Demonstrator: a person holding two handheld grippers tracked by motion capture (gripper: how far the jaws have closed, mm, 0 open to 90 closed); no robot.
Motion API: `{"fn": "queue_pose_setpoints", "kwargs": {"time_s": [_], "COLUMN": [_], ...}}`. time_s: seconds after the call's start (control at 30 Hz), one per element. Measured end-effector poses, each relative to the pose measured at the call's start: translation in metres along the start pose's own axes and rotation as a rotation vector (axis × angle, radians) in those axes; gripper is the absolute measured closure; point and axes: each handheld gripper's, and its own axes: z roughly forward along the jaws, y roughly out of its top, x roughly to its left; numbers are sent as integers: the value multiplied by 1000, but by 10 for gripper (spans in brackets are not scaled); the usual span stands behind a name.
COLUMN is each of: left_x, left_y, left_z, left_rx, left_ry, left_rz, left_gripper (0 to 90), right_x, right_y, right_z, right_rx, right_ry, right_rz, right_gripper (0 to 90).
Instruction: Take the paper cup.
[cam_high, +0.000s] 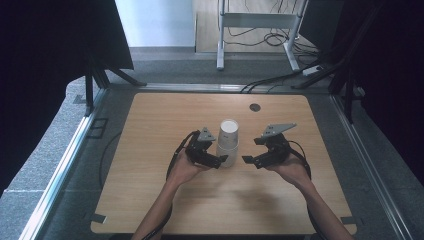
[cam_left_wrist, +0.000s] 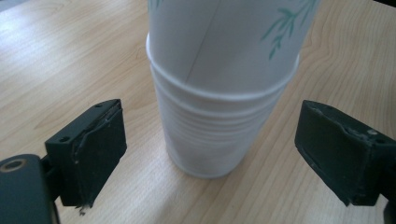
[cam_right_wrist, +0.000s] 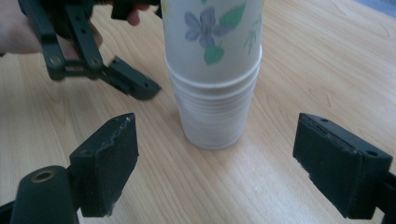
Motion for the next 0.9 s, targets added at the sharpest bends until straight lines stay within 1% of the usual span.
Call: {"fn": "queue_pose_setpoints", "kwargs": {"time_s": [0.07, 0.2, 0.33, 0.5, 0.6, 0.73, 0.8, 0.9], "left_x": [0, 0, 0, 0, 0, 0, -1, -1], "left_y": [3, 6, 6, 6, 7, 7, 7, 7], "left_z": [2, 6, 10, 14, 16, 16, 16, 16], "left_rx": [-3, -7, -12, -17, -23, -29, -29, -32], "left_ry": [-1, -1, -1, -8, -12, -21, -16, -16], "left_rz": [6, 9, 4, -3, -1, 5, 8, 9], "left_gripper": [94, 102, 137, 143, 151, 194, 195, 203], "right_x": [0, -1, -3, -5, -6, -6, -6, -6], "right_y": [7, 13, 22, 28, 32, 42, 44, 53], "right_z": [2, 3, 6, 8, 9, 11, 11, 13], "right_rx": [2, -1, 3, 9, 6, 0, -2, -6], "right_ry": [2, 4, 9, 8, 10, 18, 19, 27], "right_rz": [-5, -6, -10, -19, -18, -23, -23, -23], "right_gripper": [151, 156, 160, 159, 160, 160, 160, 160]}}
